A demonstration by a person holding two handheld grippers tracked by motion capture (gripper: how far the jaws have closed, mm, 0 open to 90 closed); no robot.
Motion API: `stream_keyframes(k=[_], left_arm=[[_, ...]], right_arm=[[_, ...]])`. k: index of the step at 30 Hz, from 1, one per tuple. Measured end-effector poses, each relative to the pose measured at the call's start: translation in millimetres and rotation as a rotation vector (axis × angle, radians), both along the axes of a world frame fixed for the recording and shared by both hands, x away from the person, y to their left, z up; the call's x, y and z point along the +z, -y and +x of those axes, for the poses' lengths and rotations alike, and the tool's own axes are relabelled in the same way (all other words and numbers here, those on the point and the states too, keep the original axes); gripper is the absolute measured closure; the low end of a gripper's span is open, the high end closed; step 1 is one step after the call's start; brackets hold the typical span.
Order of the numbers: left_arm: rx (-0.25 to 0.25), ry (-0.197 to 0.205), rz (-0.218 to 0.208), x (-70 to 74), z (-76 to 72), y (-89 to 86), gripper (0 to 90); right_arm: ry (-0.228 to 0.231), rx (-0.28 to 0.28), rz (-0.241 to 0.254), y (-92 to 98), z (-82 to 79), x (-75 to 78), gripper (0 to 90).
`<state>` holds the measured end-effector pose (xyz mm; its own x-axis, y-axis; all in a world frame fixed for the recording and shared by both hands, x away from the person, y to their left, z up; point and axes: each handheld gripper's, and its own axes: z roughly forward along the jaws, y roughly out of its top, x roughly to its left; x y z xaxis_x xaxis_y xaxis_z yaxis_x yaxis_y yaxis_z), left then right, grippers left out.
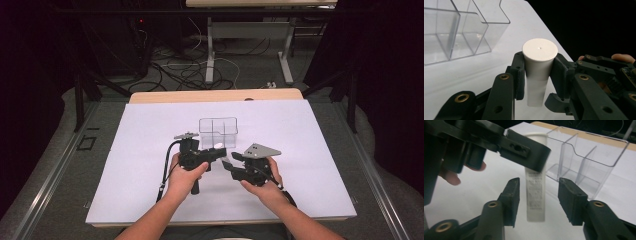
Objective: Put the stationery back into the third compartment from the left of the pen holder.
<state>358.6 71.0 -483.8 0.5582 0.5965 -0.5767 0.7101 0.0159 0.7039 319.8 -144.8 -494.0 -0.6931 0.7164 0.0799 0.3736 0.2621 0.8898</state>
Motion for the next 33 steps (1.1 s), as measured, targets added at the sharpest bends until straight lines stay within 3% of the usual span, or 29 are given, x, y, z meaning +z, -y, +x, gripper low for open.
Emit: stream_keyframes(k=[6, 9, 11, 13, 20, 26, 33], left_arm=[[0.019, 0.029, 0.011, 5.7, 6.9, -0.3, 66.7], [0.021, 0.043, 0.025, 8.7, 10.1, -0.1, 66.7], [0.03, 0.068, 0.034, 10.8, 12.8, 1.9, 66.7], [0.031, 0.069, 0.033, 11.8, 13.4, 2.9, 66.7], [0.045, 0.128, 0.065, 20.6, 19.8, 7.8, 66.7], [0.064, 0.162, 0.073, 30.5, 27.3, 10.9, 66.7], [0.085, 0.219, 0.112, 41.4, 35.9, 17.3, 66.7]], right_arm=[[-0.05, -0.039, -0.004, 7.7, 9.4, -4.3, 39.4], [-0.088, -0.04, -0.039, 12.1, 14.8, -5.4, 32.7], [-0.088, -0.048, -0.035, 13.8, 18.3, -8.3, 28.7], [-0.107, -0.068, -0.042, 15.0, 20.0, -10.2, 25.9], [-0.138, -0.142, -0.063, 20.0, 26.8, -16.1, 19.9], [-0.185, -0.172, -0.067, 25.4, 33.2, -21.9, 14.3], [-0.197, -0.188, -0.076, 28.5, 36.0, -23.9, 9.2]])
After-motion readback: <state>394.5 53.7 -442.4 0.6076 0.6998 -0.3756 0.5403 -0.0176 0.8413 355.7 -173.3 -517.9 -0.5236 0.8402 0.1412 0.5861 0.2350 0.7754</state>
